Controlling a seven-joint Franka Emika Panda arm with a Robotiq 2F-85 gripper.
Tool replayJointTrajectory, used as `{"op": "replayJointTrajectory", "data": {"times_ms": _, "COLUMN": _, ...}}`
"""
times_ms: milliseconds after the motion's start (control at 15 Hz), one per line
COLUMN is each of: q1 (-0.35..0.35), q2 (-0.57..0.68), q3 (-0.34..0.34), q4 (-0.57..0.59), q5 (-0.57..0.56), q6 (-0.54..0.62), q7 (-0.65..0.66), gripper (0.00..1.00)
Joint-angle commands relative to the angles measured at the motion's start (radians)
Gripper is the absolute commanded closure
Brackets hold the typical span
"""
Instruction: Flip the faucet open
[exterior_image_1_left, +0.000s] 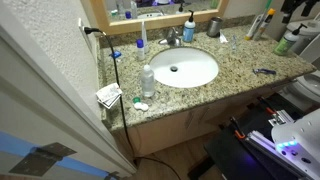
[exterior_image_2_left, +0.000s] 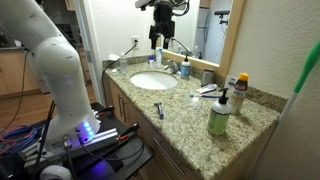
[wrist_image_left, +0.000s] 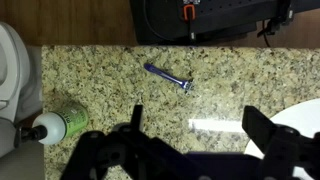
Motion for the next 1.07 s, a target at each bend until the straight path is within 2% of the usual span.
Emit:
{"op": "replayJointTrajectory", "data": {"times_ms": 0, "q1": 0.009, "q2": 0.000, "q3": -0.007, "q4": 0.002, "q5": -0.002, "q6": -0.002, "q7": 0.003, "gripper": 0.00}}
{"op": "replayJointTrajectory", "data": {"times_ms": 67, "q1": 0.043, "q2": 0.064, "q3": 0.025, "q4": 0.021, "q5": 0.018, "q6": 0.018, "q7": 0.018, "gripper": 0.00}}
{"op": "replayJointTrajectory", "data": {"times_ms": 267, "q1": 0.142, "q2": 0.117, "q3": 0.087, "q4": 0.036, "q5": 0.106, "q6": 0.115, "q7": -0.008, "gripper": 0.00}}
{"op": "replayJointTrajectory", "data": {"times_ms": 400, "q1": 0.200, "q2": 0.178, "q3": 0.144, "q4": 0.075, "q5": 0.158, "q6": 0.200, "q7": 0.024, "gripper": 0.00}}
{"op": "replayJointTrajectory", "data": {"times_ms": 600, "q1": 0.262, "q2": 0.307, "q3": 0.216, "q4": 0.226, "q5": 0.189, "q6": 0.231, "q7": 0.059, "gripper": 0.00}}
{"op": "replayJointTrajectory", "data": {"times_ms": 667, "q1": 0.241, "q2": 0.208, "q3": 0.196, "q4": 0.108, "q5": 0.177, "q6": 0.237, "q7": 0.066, "gripper": 0.00}}
{"op": "replayJointTrajectory", "data": {"times_ms": 867, "q1": 0.270, "q2": 0.287, "q3": 0.226, "q4": 0.203, "q5": 0.176, "q6": 0.238, "q7": 0.079, "gripper": 0.00}}
{"op": "replayJointTrajectory", "data": {"times_ms": 1000, "q1": 0.277, "q2": 0.396, "q3": 0.238, "q4": 0.262, "q5": 0.189, "q6": 0.253, "q7": 0.132, "gripper": 0.00}}
